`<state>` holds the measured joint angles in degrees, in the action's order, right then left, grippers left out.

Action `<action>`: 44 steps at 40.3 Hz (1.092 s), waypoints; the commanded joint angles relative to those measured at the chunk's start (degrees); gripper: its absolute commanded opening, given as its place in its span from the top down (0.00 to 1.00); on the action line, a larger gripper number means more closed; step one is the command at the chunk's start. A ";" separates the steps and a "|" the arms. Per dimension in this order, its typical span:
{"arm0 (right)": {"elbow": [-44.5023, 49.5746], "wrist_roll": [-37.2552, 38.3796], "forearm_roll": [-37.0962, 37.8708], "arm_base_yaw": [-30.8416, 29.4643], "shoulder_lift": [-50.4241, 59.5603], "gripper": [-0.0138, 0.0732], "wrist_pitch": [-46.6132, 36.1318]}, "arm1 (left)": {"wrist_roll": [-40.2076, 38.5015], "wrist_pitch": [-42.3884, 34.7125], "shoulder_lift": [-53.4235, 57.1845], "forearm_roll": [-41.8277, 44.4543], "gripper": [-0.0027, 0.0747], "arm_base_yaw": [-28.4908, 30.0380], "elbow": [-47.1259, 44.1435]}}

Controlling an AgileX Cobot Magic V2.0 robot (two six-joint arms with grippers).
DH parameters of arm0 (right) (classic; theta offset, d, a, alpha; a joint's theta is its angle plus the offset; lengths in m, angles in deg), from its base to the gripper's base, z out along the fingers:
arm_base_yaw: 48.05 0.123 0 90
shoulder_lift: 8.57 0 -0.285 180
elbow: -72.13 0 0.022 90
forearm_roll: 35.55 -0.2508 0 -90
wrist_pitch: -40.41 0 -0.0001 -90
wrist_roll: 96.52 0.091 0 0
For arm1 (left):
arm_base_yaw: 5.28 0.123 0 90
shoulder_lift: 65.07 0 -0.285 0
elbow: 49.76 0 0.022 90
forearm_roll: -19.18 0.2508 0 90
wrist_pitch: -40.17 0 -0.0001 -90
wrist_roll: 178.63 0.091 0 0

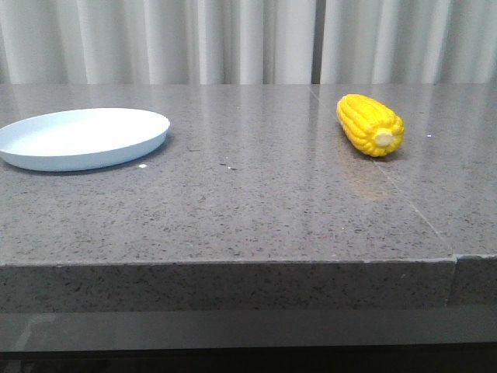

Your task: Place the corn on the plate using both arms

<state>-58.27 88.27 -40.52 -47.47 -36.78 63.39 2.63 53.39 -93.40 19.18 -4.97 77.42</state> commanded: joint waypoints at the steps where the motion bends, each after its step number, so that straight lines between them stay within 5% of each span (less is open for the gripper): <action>1: -2.86 -0.53 -0.55 -0.29 -3.53 0.94 -3.97 | -0.09 -4.89 -3.42 0.00 0.99 0.08 2.83; 11: -2.85 -0.53 -0.45 -0.29 -4.15 0.90 -3.91 | -0.09 -7.45 -4.26 0.00 0.94 0.08 2.81; 17: -2.85 -0.53 -0.36 -0.29 -4.15 0.66 -3.91 | -0.09 -7.35 -4.26 0.00 0.67 0.08 2.81; 23: -2.85 -0.53 -0.32 -0.29 -4.15 0.32 -3.43 | -0.09 -7.35 -4.26 0.00 0.26 0.08 2.81; 27: -2.85 -0.53 -0.32 -0.29 -4.15 0.16 -3.43 | -0.09 -7.35 -4.26 0.00 0.14 0.08 2.81; 44: -2.85 -0.53 -0.32 -0.29 -4.15 0.14 -3.43 | -0.09 -6.78 -6.45 0.00 0.14 -0.04 2.81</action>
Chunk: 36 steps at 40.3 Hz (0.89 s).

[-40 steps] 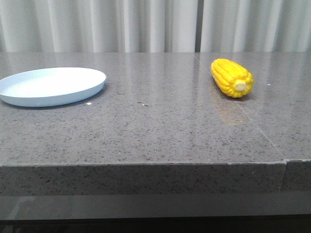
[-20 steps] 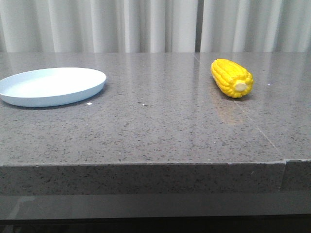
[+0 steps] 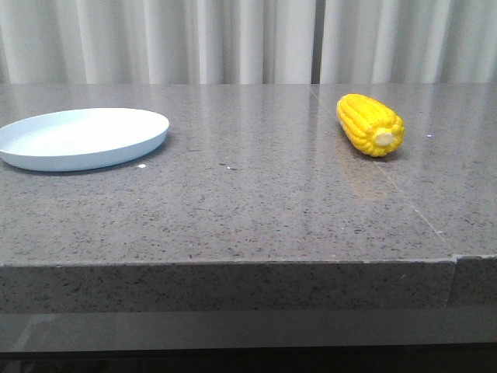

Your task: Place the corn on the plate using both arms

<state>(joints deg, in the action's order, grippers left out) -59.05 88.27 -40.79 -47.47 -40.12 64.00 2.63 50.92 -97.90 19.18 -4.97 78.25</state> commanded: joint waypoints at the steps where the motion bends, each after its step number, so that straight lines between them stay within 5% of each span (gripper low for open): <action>1: -2.07 -0.53 -0.04 -0.29 -0.81 0.14 -4.04 | -0.09 -4.34 -3.04 0.00 0.14 -0.17 2.07; 12: -2.07 -0.53 -0.04 -0.29 -0.81 0.14 -4.04 | -0.09 3.37 -21.61 -0.72 0.14 -5.73 13.64; 27: -2.07 -0.53 -0.04 -0.29 -0.81 0.14 -4.04 | -0.09 34.46 -53.39 -2.06 0.14 -7.19 43.20; 36: -2.07 -0.53 -0.04 -0.29 -0.81 0.14 -4.04 | -0.09 40.51 -66.16 -2.06 0.14 -7.19 52.81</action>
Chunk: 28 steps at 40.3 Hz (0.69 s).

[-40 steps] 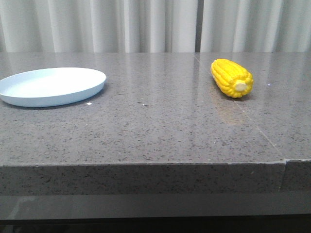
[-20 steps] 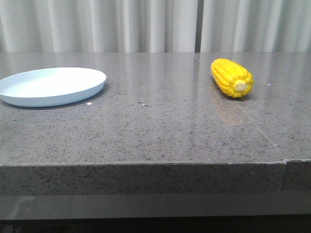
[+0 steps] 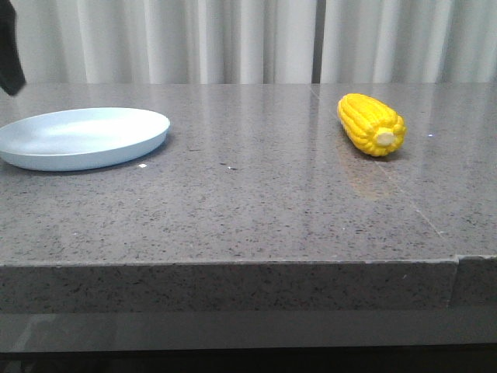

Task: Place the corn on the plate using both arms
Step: 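Lower the left gripper onto the rim of the pale blue plate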

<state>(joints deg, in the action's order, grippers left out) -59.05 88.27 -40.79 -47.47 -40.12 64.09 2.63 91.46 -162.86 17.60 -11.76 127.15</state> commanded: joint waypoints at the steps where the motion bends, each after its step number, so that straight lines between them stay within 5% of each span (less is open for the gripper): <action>1: -2.07 -0.53 -0.04 -0.29 -0.81 0.14 -4.14 | -0.09 -0.03 -2.30 -0.48 0.14 -0.41 4.31; 15: -2.07 -0.53 -0.04 -0.29 -0.81 0.14 -4.14 | -0.09 -0.89 -8.35 -0.62 0.21 -0.41 5.09; 28: -2.07 -0.53 -0.04 -0.29 -0.81 0.14 -4.14 | -0.09 -1.11 -8.35 -0.65 0.71 -0.41 5.87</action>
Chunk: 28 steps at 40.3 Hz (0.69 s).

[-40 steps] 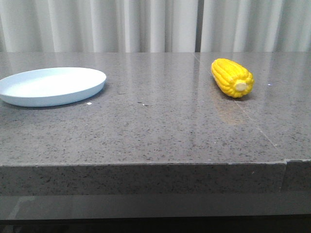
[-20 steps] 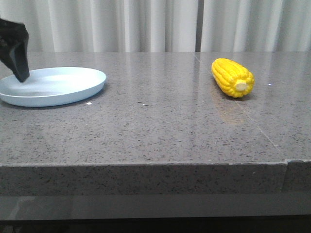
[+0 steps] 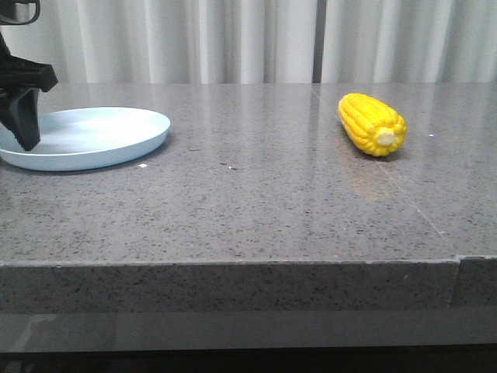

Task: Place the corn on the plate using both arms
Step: 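Lower the left gripper onto the rim of the pale blue plate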

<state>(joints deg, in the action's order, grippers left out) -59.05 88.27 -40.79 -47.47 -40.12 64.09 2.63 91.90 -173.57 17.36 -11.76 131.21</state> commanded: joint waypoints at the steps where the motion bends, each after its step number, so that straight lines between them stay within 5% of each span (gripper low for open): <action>1: -2.07 -0.53 -0.04 -0.29 -0.81 0.14 -4.14 | -0.09 -1.71 2.37 -0.41 0.76 -0.41 1.81; 7: -2.07 -0.53 -0.04 -0.29 -0.81 0.14 -4.14 | -0.09 -2.50 2.37 -0.41 0.99 -0.41 1.81; 28: -2.07 -0.53 -0.04 -0.29 -0.81 0.14 -4.14 | -0.09 -3.67 4.16 -8.86 0.99 -3.78 10.47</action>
<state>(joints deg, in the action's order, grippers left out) -59.05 88.27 -40.79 -47.47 -40.12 64.12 2.63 89.86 -172.47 11.21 -13.50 137.92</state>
